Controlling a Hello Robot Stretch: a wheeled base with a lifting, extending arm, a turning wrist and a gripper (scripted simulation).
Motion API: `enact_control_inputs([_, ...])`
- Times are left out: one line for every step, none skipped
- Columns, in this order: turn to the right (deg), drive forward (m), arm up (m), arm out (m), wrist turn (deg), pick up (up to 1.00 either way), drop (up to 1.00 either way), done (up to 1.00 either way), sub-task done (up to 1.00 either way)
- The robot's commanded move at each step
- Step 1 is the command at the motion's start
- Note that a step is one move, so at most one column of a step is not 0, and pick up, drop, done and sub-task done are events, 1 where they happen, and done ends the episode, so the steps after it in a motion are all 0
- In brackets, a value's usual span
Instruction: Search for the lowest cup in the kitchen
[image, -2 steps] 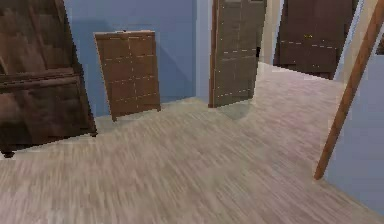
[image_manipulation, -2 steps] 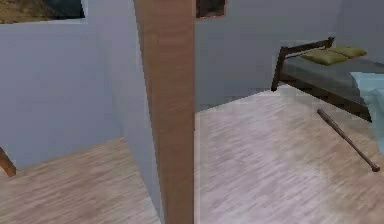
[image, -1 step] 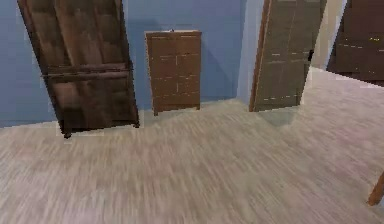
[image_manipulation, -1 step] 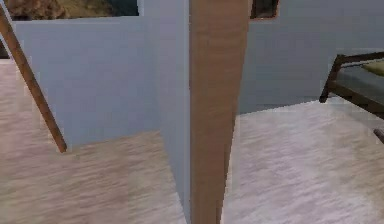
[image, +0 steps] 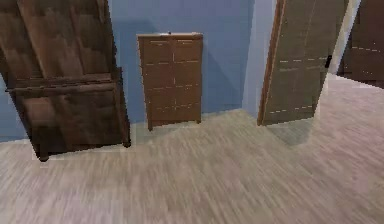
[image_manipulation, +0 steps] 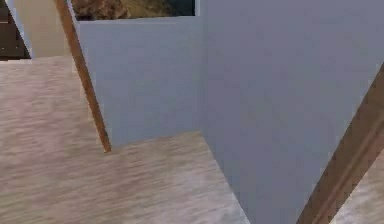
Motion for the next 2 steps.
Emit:
enact_control_inputs([39.0,0.0,0.0,0.0,0.0,0.0,0.0,0.0,0.0])
enact_control_inputs([0.0,1.0,0.0,0.0,0.0,0.0,0.0,0.0,0.0])
